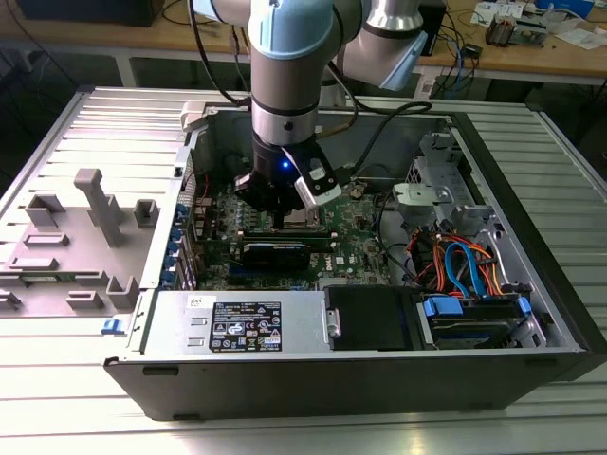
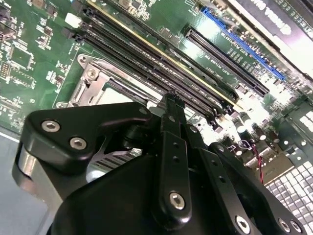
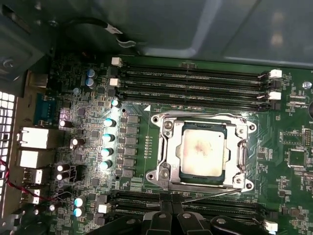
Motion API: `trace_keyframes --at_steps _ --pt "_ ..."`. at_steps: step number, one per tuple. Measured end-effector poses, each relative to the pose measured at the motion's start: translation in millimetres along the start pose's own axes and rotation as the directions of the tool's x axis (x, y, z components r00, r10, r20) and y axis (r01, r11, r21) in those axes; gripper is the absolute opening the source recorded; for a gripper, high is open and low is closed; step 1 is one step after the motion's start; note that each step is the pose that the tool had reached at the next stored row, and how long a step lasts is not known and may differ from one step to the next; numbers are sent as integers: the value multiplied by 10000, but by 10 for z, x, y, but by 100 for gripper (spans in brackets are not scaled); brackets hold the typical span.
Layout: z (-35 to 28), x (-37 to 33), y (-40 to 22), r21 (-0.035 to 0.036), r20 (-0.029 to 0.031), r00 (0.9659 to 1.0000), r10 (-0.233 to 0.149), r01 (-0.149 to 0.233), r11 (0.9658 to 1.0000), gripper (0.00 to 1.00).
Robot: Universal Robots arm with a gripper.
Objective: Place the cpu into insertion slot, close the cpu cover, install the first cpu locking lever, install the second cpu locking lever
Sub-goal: 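Install the second cpu locking lever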
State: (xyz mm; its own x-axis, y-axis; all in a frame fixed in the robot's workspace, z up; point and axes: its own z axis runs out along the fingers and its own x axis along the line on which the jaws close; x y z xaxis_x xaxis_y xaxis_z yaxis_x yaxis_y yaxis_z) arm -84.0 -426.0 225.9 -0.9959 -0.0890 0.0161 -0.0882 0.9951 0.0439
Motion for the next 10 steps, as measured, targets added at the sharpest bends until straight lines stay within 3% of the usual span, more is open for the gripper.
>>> trace_keyframes --at_steps 10 --pt "12 0 -1 -19 0 10000 -9 9 10000 11"
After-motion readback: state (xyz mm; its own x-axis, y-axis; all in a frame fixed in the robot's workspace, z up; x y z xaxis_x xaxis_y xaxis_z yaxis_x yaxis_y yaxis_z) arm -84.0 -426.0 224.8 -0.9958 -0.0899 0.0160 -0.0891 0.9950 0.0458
